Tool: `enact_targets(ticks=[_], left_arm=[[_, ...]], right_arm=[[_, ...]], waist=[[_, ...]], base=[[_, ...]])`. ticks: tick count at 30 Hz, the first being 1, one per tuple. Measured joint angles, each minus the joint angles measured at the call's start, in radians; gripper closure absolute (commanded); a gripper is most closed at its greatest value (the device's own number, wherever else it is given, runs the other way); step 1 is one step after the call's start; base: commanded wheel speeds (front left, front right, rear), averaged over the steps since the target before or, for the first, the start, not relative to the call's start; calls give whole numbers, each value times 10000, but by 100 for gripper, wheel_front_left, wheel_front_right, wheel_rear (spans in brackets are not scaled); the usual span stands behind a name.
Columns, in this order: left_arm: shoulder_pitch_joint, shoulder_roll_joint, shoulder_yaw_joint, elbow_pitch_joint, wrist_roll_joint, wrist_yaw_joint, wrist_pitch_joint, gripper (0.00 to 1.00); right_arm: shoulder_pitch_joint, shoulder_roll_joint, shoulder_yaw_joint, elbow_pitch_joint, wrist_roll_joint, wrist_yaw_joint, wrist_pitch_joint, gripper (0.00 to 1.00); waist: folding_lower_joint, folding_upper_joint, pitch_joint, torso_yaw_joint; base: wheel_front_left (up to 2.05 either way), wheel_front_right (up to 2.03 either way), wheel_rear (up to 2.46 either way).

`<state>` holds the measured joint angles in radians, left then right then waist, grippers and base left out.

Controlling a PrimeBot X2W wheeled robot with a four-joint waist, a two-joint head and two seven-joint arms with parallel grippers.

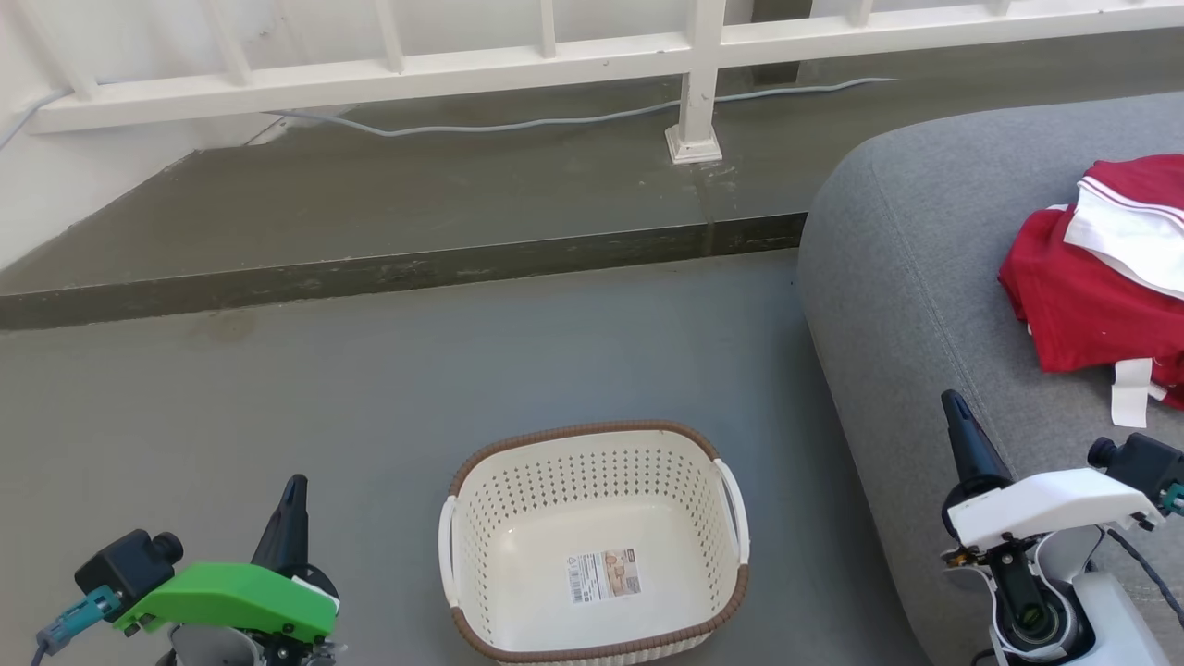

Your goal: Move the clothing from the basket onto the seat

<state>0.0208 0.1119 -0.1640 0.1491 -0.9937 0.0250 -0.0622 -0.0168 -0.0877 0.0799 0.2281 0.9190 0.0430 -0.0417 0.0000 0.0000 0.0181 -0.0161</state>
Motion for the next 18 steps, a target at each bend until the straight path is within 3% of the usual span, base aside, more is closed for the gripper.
enact_targets(ticks=[18], left_arm=[[-61, -56, 570, 353, -2207, -437, 416, 100]], right_arm=[[-173, 151, -635, 167, 2284, 224, 441, 100]], waist=[[0, 1, -50, 52]], base=[[0, 0, 0]])
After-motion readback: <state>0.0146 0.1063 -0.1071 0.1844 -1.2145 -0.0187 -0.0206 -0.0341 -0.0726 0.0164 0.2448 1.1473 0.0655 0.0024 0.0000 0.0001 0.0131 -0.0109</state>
